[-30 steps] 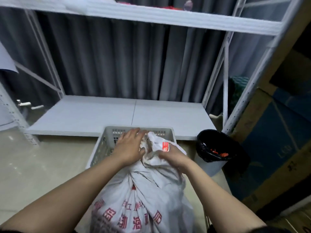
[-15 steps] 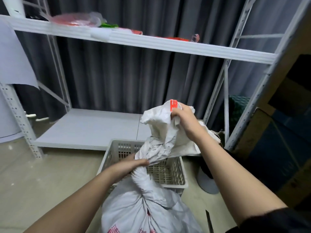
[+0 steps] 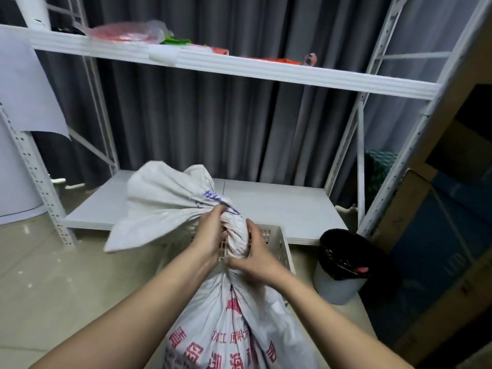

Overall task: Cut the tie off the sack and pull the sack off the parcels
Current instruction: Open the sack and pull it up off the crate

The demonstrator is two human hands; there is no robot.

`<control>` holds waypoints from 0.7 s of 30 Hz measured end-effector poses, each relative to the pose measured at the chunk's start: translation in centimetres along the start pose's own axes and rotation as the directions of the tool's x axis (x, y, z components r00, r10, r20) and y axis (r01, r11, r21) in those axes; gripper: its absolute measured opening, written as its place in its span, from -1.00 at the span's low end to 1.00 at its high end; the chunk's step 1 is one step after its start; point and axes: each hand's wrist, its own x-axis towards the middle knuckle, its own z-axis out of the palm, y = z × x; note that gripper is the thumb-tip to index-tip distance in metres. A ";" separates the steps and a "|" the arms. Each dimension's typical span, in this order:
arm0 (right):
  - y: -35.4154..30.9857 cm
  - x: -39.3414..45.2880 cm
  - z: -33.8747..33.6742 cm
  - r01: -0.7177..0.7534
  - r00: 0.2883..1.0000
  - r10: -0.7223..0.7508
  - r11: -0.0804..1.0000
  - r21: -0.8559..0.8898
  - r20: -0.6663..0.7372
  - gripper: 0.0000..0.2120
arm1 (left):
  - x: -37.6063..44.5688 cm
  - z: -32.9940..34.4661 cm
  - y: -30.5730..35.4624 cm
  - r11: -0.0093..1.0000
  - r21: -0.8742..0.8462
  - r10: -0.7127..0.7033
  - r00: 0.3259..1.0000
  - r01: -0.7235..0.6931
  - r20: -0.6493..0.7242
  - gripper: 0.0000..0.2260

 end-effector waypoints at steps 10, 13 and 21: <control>1.6 1.9 -1.0 -0.172 0.874 0.394 0.796 0.581 -0.282 -0.59 | -2.2 -0.6 -0.1 0.486 0.687 0.303 0.842 -0.540 0.447 -0.90; 2.0 1.5 -2.2 -0.242 0.884 0.462 0.580 0.778 -0.069 -0.82 | -1.7 -2.5 -1.6 0.427 0.803 0.290 0.904 -0.416 0.315 -0.95; 2.1 1.6 -2.8 -0.407 0.906 0.380 0.661 0.630 0.186 -0.59 | -2.0 -4.2 -5.8 0.625 0.772 -0.393 0.808 -0.115 0.438 -0.55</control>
